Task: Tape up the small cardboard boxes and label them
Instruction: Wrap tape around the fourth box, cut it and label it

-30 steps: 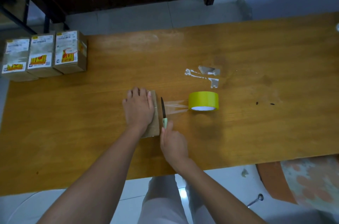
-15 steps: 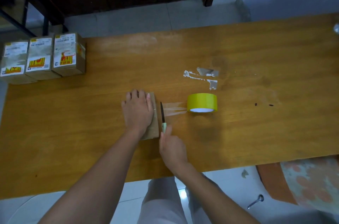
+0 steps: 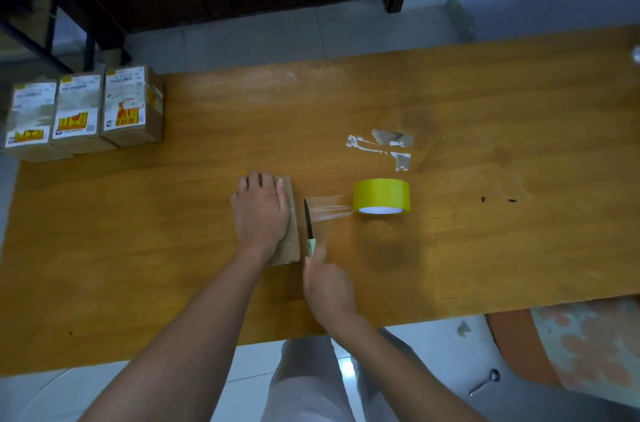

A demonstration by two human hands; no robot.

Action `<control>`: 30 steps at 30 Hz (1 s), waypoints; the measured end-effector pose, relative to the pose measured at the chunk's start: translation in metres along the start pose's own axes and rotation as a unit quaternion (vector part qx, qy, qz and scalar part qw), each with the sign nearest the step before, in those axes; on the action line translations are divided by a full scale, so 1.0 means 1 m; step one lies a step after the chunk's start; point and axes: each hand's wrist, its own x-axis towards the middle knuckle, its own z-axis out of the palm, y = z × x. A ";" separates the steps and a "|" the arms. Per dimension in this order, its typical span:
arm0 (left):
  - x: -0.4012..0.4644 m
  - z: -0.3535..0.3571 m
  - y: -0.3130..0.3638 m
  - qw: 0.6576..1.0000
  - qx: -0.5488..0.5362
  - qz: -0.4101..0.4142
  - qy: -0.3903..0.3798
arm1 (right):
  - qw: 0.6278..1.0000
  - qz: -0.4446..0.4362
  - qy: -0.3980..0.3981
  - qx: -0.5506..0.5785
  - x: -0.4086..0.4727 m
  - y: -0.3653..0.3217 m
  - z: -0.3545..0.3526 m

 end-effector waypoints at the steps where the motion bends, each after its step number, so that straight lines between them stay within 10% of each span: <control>1: 0.000 0.001 0.000 1.000 0.001 -0.003 0.000 | 1.000 -0.003 0.000 -0.001 0.002 0.001 0.001; 23: 0.001 0.002 -0.001 1.000 -0.009 0.001 0.020 | 0.998 0.036 0.001 0.056 -0.008 0.000 -0.019; 30: 0.001 0.002 -0.003 1.000 -0.017 0.011 0.020 | 0.944 0.026 0.267 0.194 0.023 0.082 -0.145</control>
